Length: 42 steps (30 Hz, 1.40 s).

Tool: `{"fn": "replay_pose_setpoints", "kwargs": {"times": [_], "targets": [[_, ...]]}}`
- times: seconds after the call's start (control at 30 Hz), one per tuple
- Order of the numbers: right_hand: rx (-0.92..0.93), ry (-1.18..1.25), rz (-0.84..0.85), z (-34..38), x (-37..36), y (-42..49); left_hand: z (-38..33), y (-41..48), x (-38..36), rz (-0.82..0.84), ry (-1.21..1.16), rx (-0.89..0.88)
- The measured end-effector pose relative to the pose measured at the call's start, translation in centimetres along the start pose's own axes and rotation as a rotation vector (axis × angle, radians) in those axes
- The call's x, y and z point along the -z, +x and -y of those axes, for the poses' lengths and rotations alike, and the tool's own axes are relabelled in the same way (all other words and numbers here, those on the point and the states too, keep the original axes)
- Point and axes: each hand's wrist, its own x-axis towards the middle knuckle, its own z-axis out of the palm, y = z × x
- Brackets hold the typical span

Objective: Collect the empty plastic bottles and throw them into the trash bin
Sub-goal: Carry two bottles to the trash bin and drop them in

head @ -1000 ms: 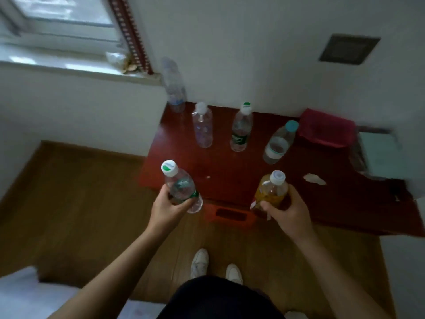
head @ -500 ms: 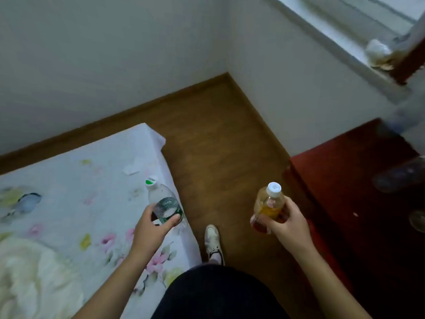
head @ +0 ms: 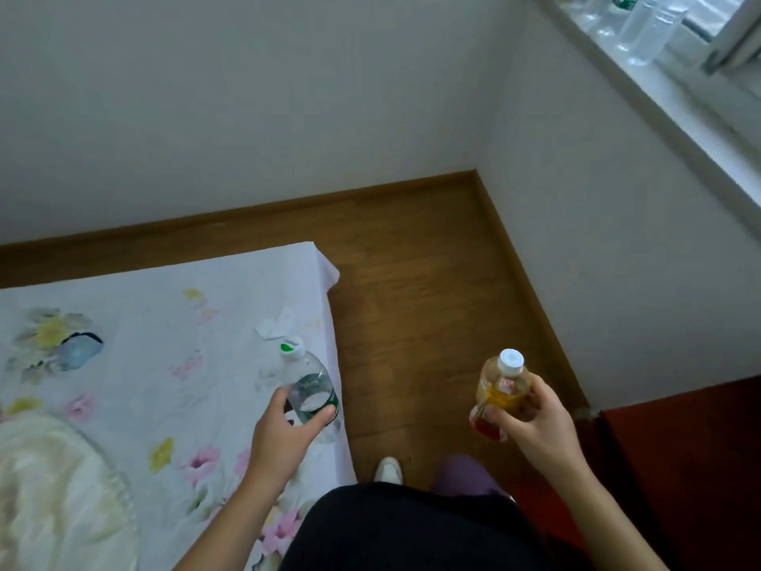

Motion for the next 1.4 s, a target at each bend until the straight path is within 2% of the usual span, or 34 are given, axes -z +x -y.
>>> {"fn": "replay_pose_setpoints", "kwargs": {"times": [0.27,0.4,0.53,0.73,1.0,1.17,1.4], "targets": [[-0.090,-0.054,-0.057,0.0,3.4,10.6,-9.2,11.6,-3.5,0.023,0.009,-0.036],[-0.088,-0.061,-0.039,1.7,4.1,18.7,-12.7,16.8,-5.4,-0.009,0.034,0.012],[-0.023,-0.065,0.085,5.8,3.7,27.8,-15.5,20.6,-6.0,-0.087,0.011,0.089],[0.159,-0.084,0.307,15.8,0.4,40.6,-17.7,24.3,-4.3,-0.293,-0.118,0.230],[0.281,-0.147,0.442,24.8,-6.4,54.0,-18.0,32.8,-1.3,-0.471,-0.263,0.351],[0.263,-0.200,0.386,28.0,-8.4,60.9,-22.3,43.5,0.4,-0.420,-0.284,0.320],[0.246,-0.276,0.273,32.7,-9.9,71.0,-31.6,57.0,4.2,-0.265,-0.259,0.143]]}}
